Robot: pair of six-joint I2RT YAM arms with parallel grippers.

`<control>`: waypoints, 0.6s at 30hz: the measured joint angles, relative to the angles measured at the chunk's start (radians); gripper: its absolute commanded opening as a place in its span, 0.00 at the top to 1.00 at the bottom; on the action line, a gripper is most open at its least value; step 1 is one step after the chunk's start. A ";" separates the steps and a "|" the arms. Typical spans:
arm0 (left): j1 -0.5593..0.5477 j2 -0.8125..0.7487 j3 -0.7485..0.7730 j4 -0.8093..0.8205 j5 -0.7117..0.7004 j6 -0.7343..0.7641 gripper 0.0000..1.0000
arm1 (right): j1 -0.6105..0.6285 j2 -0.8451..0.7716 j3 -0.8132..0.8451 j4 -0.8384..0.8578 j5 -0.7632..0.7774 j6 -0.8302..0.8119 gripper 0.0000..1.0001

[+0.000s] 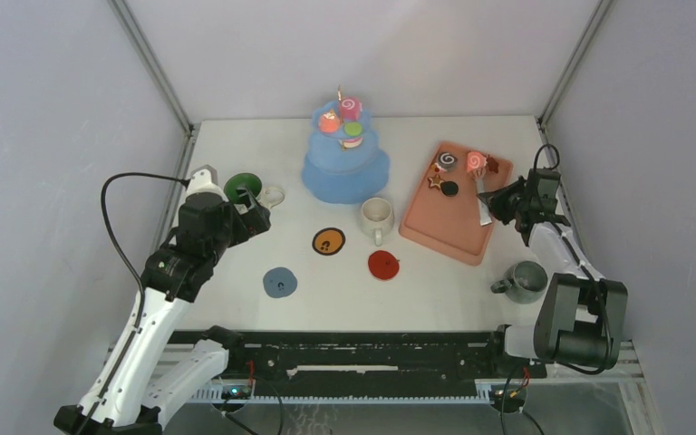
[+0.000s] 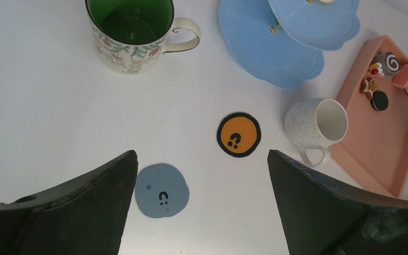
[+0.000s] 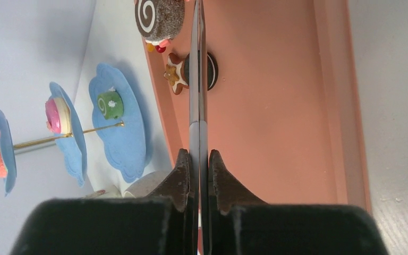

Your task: Serve the afternoon tea

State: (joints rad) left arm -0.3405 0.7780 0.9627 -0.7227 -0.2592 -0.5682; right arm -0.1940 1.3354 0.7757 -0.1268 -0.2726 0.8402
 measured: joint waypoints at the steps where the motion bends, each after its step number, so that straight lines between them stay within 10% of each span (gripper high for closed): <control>1: 0.000 0.000 0.000 0.000 0.000 0.000 0.04 | -0.002 -0.003 0.000 -0.005 0.000 0.000 1.00; 18: 0.000 0.001 0.000 0.003 0.001 0.000 0.04 | -0.008 -0.225 -0.027 -0.116 -0.055 -0.025 1.00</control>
State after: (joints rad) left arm -0.3405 0.7788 0.9627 -0.7197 -0.2584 -0.5682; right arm -0.2016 1.1099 0.7486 -0.2432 -0.3275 0.8154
